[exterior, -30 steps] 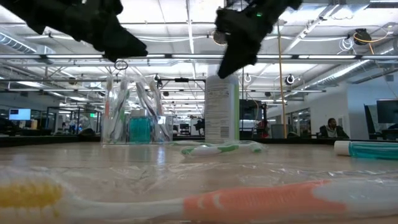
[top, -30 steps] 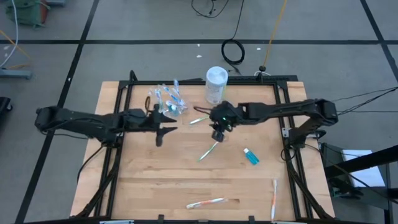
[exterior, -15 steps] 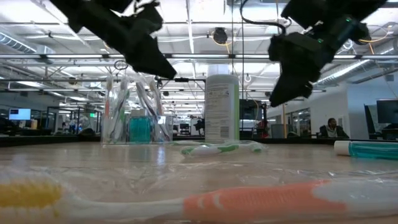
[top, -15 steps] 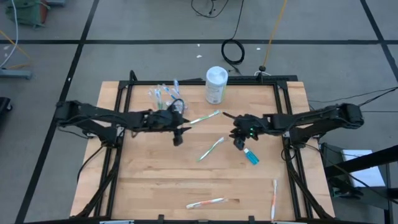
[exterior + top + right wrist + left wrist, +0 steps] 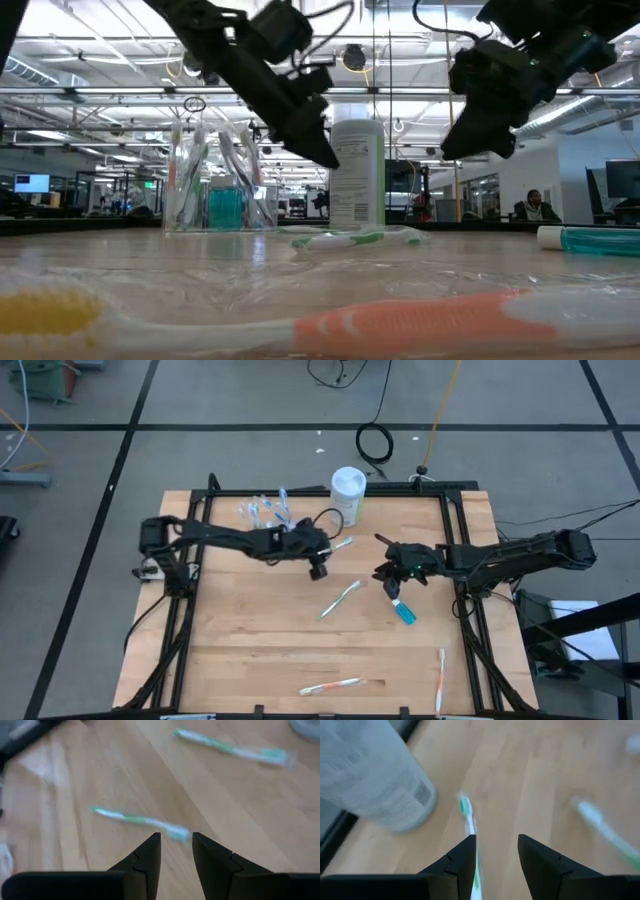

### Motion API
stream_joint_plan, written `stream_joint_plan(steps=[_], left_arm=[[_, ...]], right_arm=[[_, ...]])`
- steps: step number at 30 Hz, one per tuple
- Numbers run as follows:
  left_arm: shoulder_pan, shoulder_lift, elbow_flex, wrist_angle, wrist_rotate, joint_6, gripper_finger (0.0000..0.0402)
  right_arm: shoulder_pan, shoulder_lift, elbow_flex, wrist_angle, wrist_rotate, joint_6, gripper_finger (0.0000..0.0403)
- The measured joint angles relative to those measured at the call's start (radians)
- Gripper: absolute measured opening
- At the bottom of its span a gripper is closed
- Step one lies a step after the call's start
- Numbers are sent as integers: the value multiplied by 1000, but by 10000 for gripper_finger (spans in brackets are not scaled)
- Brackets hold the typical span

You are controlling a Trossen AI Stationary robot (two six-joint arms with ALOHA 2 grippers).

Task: Pick & Place toothbrushing station
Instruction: Put the green toothbrush into the left of the transparent organizer

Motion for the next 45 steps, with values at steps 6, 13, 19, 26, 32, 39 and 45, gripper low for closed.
stream_joint_plan(steps=[6,13,19,26,32,39,45], left_arm=[[33,129,145,-94,2,8,152],[71,236,200,-104,4,-10,152],[96,288,202,-85,34,-24,152],[115,299,202,-57,29,-36,152],[136,313,202,-94,124,-61,152],[124,318,198,-105,90,-57,152],[124,317,199,-133,103,-49,148]], right_arm=[[0,0,1,-11,0,-7,102],[0,0,1,-4,-1,-8,102],[0,0,1,-4,-1,-10,102],[0,0,1,-3,-1,-9,102],[0,0,1,-2,-1,-9,102],[0,0,1,-1,-1,-9,102],[0,0,1,-1,-1,-8,102]])
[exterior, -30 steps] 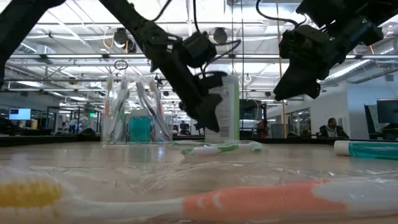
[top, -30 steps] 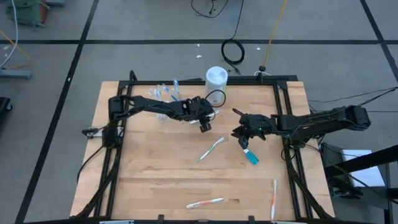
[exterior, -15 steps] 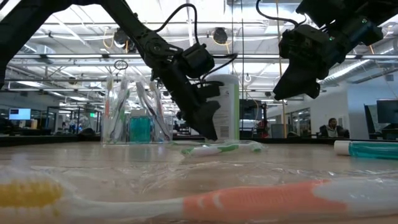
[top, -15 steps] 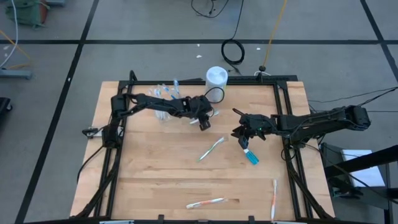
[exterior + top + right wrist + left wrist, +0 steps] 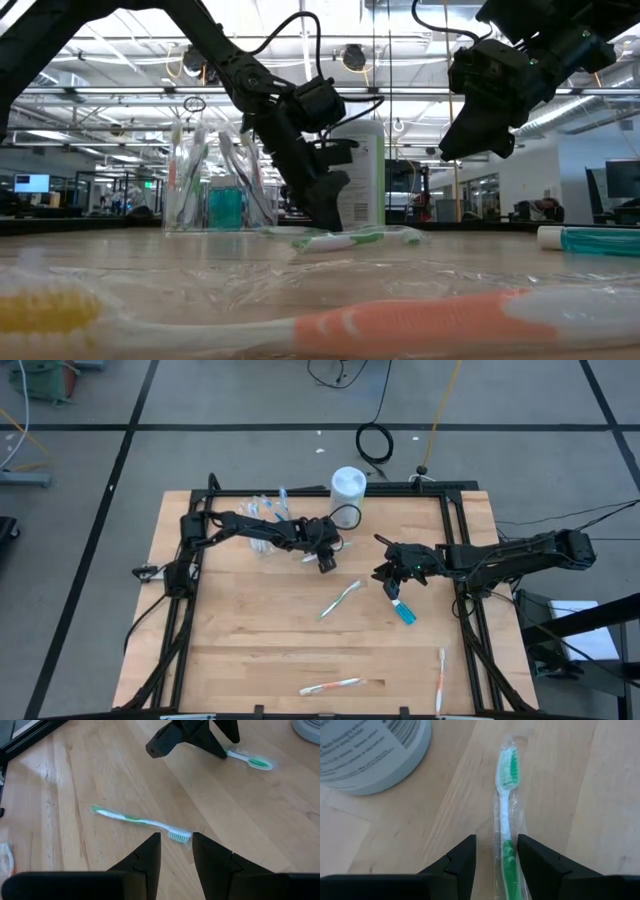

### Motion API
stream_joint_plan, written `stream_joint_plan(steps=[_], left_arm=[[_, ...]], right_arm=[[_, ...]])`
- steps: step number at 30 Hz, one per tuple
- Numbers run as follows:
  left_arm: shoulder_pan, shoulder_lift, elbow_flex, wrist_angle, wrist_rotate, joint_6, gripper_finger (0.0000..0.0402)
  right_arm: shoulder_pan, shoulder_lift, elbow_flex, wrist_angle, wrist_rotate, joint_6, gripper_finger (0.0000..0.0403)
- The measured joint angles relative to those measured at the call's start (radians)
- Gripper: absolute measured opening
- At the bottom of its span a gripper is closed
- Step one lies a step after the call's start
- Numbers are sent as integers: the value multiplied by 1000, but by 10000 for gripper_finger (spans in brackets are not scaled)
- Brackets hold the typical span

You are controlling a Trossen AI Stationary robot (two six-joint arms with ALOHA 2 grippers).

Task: Pick & Place toothbrushing station
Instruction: Put the green toothbrush into the left of the transparent organizer

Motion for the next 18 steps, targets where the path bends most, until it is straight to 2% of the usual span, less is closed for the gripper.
stream_joint_plan(steps=[4,11,18], left_arm=[[1,-1,1,-42,50,8,110],[-1,-10,3,-28,38,10,16],[-10,-141,7,-152,10,10,10]], right_arm=[[0,0,0,0,0,0,102],[0,0,0,0,0,-1,102],[0,0,0,-2,0,-3,102]])
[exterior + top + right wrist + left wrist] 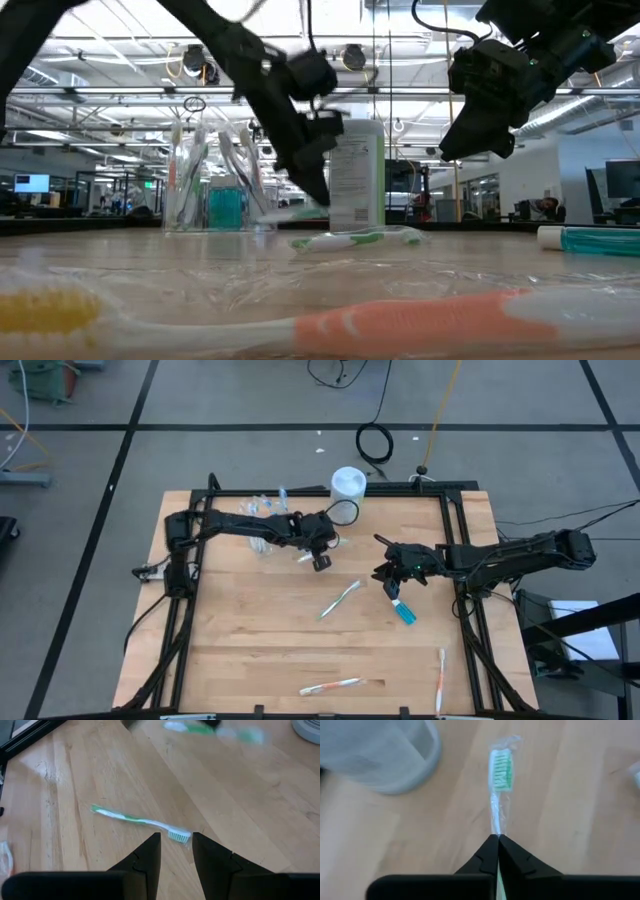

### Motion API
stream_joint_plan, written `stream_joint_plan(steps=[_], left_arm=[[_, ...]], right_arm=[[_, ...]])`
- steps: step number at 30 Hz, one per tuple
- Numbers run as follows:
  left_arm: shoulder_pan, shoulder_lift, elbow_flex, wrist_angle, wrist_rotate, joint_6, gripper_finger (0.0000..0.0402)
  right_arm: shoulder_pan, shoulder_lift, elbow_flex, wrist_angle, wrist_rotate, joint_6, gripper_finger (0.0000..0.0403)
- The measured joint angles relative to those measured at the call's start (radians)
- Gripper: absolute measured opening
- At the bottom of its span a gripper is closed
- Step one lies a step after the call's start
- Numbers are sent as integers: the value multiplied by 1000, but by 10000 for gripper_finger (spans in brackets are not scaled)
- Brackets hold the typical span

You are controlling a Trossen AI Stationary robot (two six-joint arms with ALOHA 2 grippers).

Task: Pick & Place toothbrushing station
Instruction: Put the green toothbrush into the left of the transparent organizer

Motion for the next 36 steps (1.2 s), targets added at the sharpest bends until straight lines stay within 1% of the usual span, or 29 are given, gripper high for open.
stream_joint_plan(steps=[2,11,14,17,21,23,26,29,33,36], left_arm=[[-9,-61,0,-37,-28,4,3],[-52,-385,2,-204,-147,24,5],[-60,-486,2,-265,-154,31,3],[-59,-575,2,-318,-138,51,4],[-59,-679,-1,-355,-132,52,2],[-59,-728,-30,-334,-132,52,2],[-59,-799,-120,-274,-131,52,2],[-59,-878,-265,-139,-131,51,1],[-54,-978,-474,116,-131,58,1],[-55,-1036,-607,243,-131,47,2]], right_arm=[[0,0,0,-1,0,0,102],[0,0,1,-2,0,0,102],[0,0,1,-2,0,0,102],[0,0,1,-2,0,-1,102],[0,0,1,-2,-3,-1,102],[0,0,1,-2,-3,0,102],[0,0,1,-2,-3,0,102],[0,0,1,-2,-3,-1,102],[0,0,1,-2,-2,2,102],[0,0,1,-1,-2,6,102]])
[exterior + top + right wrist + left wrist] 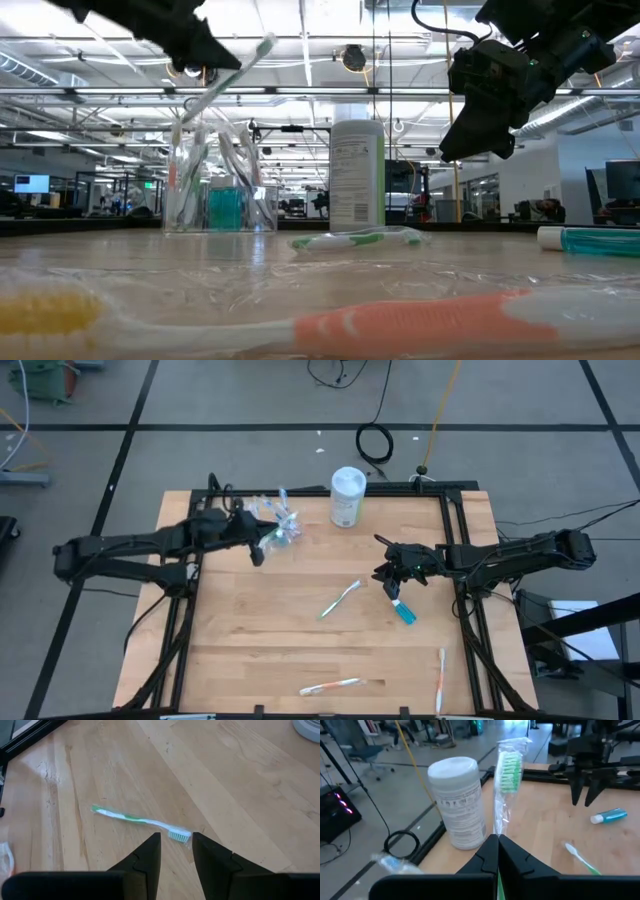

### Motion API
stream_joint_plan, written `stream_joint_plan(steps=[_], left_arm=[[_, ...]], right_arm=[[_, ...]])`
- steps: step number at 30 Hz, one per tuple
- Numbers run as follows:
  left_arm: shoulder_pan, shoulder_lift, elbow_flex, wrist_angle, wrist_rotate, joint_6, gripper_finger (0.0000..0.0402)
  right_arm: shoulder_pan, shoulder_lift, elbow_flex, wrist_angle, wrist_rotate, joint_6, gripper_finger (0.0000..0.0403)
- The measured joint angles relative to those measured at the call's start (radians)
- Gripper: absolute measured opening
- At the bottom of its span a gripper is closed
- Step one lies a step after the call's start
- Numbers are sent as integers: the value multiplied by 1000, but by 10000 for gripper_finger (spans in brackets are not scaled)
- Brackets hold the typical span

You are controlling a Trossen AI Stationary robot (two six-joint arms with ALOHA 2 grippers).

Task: Pick & Place toothbrushing station
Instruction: Put the green toothbrush into the left of the transparent organizer

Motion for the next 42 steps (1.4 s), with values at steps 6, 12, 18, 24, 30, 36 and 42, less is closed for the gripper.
stream_joint_plan(steps=[6,12,18,24,30,36,42], left_arm=[[0,-62,-227,269,-87,-17,2],[0,-65,-439,638,-247,2,1],[0,-65,-593,902,-323,73,1],[0,-64,-667,936,-327,5,1],[0,-64,-674,898,-365,-31,1],[0,-64,-673,871,-366,-52,2],[0,-64,-673,824,-310,-98,5]], right_arm=[[0,0,0,0,1,1,102],[0,0,0,1,1,1,102],[0,0,0,2,2,1,102],[0,0,0,5,2,1,102],[0,0,0,21,1,-58,102],[0,0,0,188,0,-327,102],[0,0,0,365,-87,-416,102]])
